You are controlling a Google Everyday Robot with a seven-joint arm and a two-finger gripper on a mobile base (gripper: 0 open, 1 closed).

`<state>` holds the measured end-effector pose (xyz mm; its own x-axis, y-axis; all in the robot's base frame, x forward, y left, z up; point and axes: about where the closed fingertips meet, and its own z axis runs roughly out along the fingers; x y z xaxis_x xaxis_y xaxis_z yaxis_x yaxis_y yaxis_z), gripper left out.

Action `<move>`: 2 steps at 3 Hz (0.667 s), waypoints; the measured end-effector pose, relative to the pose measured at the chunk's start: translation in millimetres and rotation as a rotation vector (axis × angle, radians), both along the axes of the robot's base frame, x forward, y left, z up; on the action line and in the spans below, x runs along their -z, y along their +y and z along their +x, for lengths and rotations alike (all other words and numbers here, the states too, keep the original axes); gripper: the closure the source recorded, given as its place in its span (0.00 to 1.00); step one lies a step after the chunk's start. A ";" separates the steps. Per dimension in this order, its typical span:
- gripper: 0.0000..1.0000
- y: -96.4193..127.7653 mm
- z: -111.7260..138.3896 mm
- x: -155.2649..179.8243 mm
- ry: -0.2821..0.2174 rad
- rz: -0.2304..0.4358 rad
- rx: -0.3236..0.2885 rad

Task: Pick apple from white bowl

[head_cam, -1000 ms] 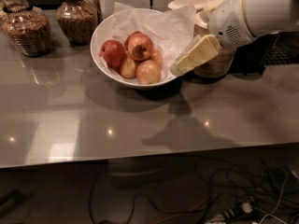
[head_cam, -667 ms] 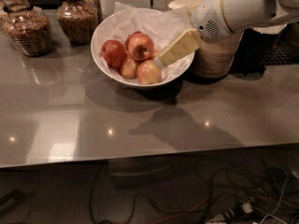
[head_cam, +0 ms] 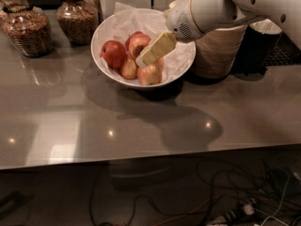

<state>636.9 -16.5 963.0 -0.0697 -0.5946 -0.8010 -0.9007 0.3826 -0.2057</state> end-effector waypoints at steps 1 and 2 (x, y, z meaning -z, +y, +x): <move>0.00 9.7 20.9 14.0 0.000 -0.015 -0.013; 0.02 16.2 37.8 30.5 0.015 -0.028 -0.019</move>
Offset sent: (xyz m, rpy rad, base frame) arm 0.0587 0.0185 -0.0480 -0.0430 0.0289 0.0168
